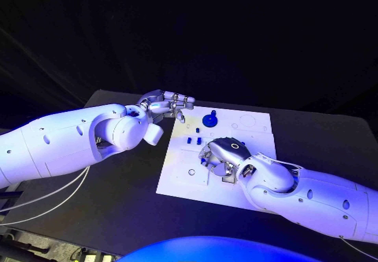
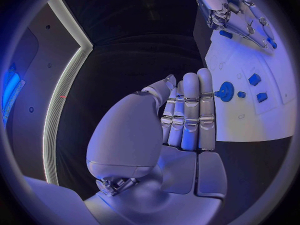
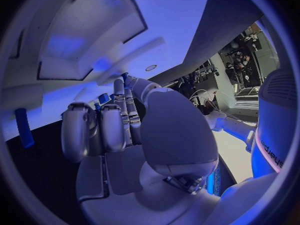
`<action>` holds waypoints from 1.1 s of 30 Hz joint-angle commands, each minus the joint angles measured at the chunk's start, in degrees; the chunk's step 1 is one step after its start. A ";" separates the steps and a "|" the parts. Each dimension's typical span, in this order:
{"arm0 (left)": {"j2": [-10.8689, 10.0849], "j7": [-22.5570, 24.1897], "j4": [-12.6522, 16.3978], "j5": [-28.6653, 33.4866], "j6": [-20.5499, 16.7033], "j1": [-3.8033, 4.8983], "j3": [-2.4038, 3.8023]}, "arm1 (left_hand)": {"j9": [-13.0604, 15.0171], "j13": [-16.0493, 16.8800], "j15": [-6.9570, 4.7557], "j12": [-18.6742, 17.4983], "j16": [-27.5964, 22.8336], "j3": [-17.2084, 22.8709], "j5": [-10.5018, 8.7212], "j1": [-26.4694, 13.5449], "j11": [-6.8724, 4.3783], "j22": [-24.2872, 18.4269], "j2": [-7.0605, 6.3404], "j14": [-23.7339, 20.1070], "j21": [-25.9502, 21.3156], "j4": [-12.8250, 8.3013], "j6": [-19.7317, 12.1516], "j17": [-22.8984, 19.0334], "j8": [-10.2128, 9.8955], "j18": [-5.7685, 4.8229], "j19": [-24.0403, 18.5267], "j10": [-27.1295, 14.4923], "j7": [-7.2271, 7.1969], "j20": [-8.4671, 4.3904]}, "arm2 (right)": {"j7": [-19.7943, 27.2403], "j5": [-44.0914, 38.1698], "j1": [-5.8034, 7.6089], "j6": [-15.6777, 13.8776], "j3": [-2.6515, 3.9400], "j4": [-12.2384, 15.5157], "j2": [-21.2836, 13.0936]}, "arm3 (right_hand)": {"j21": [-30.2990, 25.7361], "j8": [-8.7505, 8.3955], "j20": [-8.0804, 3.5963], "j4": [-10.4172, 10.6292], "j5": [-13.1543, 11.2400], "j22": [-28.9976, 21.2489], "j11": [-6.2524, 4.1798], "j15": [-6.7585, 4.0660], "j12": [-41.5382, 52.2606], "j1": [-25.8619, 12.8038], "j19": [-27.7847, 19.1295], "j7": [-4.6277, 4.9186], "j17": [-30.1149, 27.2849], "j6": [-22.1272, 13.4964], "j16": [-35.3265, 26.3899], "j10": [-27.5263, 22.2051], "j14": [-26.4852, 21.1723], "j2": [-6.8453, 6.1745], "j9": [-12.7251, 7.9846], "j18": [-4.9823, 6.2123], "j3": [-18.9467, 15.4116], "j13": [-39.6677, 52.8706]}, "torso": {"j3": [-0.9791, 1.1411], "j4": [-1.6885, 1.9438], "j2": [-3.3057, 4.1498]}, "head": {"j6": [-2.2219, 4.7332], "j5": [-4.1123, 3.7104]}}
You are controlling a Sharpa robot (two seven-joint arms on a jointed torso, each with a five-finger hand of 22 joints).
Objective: Assemble the parts on the task board
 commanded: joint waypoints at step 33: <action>-0.33 0.20 -0.04 -0.10 1.00 0.06 0.00 | -0.20 -0.10 0.16 0.40 0.27 -0.31 -0.21 -0.57 -0.03 -0.19 -0.14 0.20 -0.53 -0.09 -0.55 -0.19 0.09 0.77 0.23 -0.63 0.18 0.10 | -2.97 2.63 3.49 1.36 0.63 7.66 -9.31 | -5.18 -2.91 1.80 1.37 1.51 7.17 2.26 1.60 -1.65 -3.81 -1.95 1.85 -1.79 -4.31 -1.07 -6.76 1.32 -2.20 -1.47 0.51 -5.22 -2.23 | -0.04 -0.16 -0.07 | 1.55 -2.29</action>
